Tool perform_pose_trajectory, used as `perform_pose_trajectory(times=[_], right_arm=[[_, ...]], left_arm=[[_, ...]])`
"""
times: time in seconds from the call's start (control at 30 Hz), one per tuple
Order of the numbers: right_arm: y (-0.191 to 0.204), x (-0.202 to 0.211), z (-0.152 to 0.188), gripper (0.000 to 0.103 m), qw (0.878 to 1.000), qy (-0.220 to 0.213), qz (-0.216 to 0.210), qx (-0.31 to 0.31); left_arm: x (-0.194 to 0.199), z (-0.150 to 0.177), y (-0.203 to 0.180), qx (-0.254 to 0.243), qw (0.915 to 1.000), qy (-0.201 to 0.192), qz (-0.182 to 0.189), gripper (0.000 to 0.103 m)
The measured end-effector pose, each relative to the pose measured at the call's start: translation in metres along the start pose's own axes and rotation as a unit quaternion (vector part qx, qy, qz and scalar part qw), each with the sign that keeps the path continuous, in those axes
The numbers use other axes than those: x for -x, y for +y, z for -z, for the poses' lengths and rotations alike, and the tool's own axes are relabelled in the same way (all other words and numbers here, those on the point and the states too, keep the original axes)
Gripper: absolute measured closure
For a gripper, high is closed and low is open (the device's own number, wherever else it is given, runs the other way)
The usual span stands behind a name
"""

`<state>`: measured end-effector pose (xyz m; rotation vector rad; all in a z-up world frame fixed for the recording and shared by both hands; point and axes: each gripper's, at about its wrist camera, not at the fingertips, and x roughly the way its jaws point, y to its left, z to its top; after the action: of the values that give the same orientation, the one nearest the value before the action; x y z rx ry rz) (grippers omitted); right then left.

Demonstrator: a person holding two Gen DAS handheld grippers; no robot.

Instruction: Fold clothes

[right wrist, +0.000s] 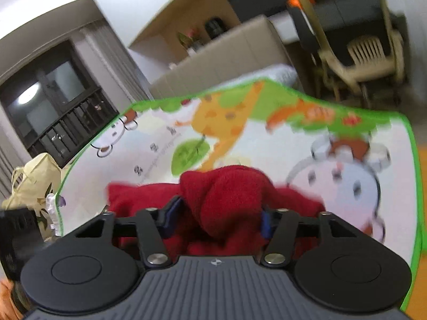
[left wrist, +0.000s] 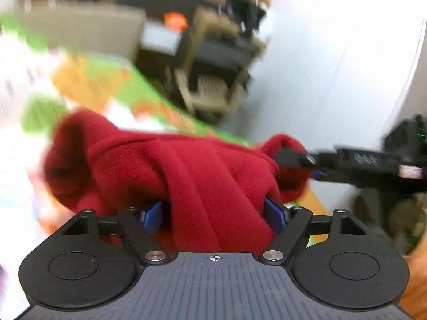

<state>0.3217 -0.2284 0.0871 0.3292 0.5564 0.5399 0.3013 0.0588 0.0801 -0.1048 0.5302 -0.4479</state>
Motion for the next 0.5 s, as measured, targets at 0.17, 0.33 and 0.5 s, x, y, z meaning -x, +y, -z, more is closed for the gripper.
perform_pose_trajectory(times=[0.17,0.33,0.5], right_arm=[[0.013,-0.02,0.022,0.059,0.996,0.037,0.031,0.07],[0.014,-0.033,0.059,0.057,0.99,0.1,0.042,0.09],[0.038,0.005,0.049,0.043,0.985,0.067,0.046,0.15]], left_arm=[[-0.014,0.02,0.006,-0.068,0.9971,0.025,-0.025,0.019],[-0.019,0.059,-0.002,-0.109,0.9915,0.067,-0.024,0.016],[-0.008,0.066,0.008,-0.078,0.9949,0.061,-0.014,0.016]])
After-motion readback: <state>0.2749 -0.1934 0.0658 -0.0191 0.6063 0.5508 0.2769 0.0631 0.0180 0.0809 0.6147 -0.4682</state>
